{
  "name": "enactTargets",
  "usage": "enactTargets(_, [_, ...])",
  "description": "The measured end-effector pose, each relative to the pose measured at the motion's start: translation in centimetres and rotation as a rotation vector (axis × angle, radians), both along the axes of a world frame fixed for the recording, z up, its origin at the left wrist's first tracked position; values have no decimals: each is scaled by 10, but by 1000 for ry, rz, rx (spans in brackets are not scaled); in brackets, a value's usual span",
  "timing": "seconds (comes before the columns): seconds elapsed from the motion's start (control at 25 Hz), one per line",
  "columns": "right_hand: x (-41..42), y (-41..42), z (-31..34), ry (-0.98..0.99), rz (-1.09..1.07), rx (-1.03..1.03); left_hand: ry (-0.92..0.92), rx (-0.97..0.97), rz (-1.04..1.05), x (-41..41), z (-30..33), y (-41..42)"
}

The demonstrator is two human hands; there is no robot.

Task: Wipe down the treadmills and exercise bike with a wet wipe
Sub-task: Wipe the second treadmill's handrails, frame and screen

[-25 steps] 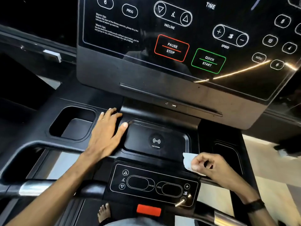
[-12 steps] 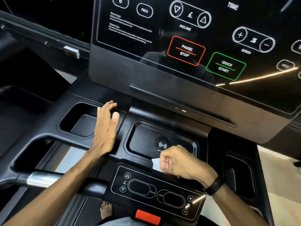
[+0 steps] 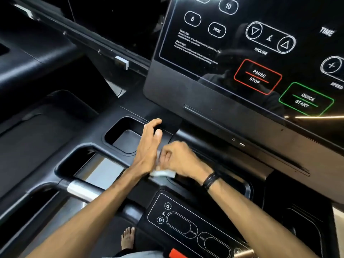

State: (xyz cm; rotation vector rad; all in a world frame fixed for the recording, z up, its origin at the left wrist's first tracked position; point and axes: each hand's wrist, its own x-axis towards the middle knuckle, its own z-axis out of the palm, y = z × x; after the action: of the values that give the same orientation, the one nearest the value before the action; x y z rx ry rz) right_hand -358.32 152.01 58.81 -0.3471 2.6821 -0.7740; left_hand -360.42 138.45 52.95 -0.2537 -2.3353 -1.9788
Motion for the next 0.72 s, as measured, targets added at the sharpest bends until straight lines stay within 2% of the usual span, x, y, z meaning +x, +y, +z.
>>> enactTargets(0.08, [-27,20,0,68,-244,-42,-12,-47,-14,1,3,1])
enactTargets(0.16, [-38,27,3,132,-347,2,-16,-81,-24,3,6,1])
enactTargets(0.28, [-10,10,-1,212,-147,29,11,-83,-17,3,4,1])
enactTargets(0.4, [29,-2,-12,151,84,-33,11,-99,-9,4,3,1])
enactTargets(0.52, [11,15,-25,305,88,-23,-15,-210,-18,4,6,3])
enactTargets(0.64, [-5,37,-32,561,25,117,21,-371,-58,5,11,6])
enactTargets(0.72, [1,52,-38,613,42,255,24,-429,-100,7,17,8])
